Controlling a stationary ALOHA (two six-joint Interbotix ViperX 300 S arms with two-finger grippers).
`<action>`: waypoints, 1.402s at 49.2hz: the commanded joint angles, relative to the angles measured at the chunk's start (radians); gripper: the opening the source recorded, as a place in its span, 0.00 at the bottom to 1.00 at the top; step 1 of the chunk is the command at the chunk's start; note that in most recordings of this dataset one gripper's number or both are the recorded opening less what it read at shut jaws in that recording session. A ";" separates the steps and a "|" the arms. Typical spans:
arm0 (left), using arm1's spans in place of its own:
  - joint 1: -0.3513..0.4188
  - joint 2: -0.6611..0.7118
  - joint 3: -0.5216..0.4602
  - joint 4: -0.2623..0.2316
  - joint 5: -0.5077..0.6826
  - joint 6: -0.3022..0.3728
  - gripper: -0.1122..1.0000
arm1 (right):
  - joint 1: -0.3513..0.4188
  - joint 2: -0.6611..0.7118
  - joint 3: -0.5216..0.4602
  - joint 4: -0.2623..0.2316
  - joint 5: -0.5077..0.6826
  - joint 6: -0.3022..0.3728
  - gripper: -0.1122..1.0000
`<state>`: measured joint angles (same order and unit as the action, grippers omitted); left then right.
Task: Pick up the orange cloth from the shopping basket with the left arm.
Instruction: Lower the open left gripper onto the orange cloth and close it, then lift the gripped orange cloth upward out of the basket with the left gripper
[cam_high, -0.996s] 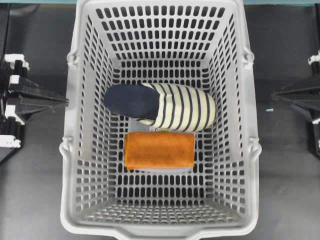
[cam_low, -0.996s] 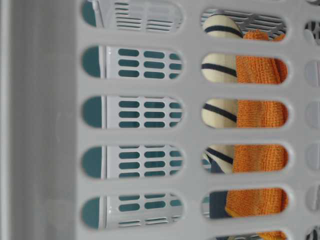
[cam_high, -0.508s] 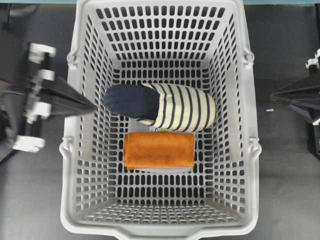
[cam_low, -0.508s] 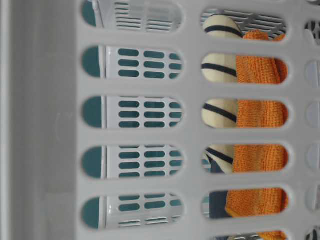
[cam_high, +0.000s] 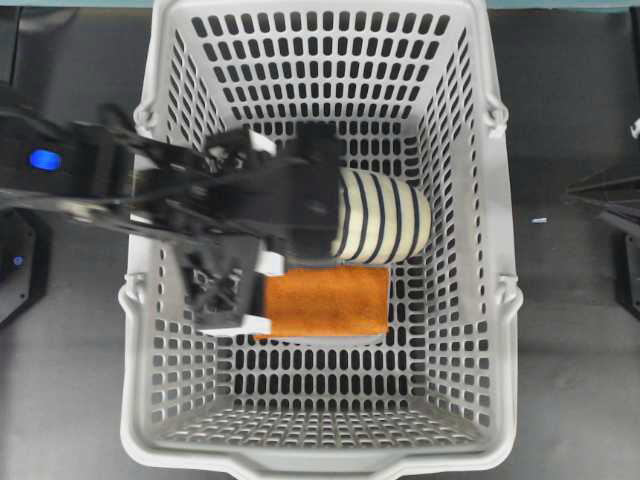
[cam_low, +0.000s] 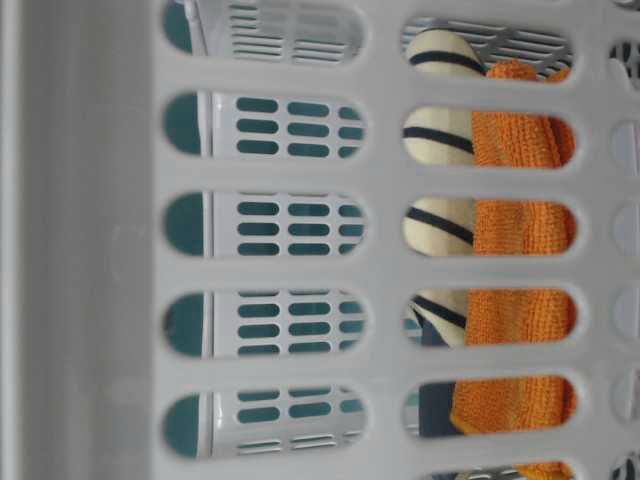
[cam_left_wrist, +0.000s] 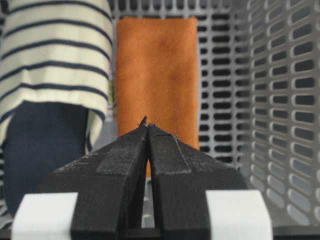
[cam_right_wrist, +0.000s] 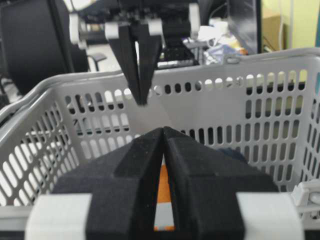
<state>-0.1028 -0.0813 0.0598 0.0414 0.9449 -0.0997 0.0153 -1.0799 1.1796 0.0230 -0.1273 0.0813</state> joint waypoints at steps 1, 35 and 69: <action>-0.008 0.034 -0.043 0.002 0.026 0.000 0.10 | 0.005 -0.005 -0.021 0.005 0.014 0.002 0.10; -0.038 0.212 -0.025 0.002 -0.067 0.000 0.91 | 0.005 -0.011 -0.018 0.005 0.023 0.002 0.10; -0.037 0.252 0.137 0.002 -0.186 -0.017 0.90 | 0.006 -0.011 -0.017 0.005 0.023 0.003 0.10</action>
<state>-0.1427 0.1825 0.1871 0.0414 0.7716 -0.1135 0.0184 -1.0953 1.1781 0.0245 -0.0997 0.0828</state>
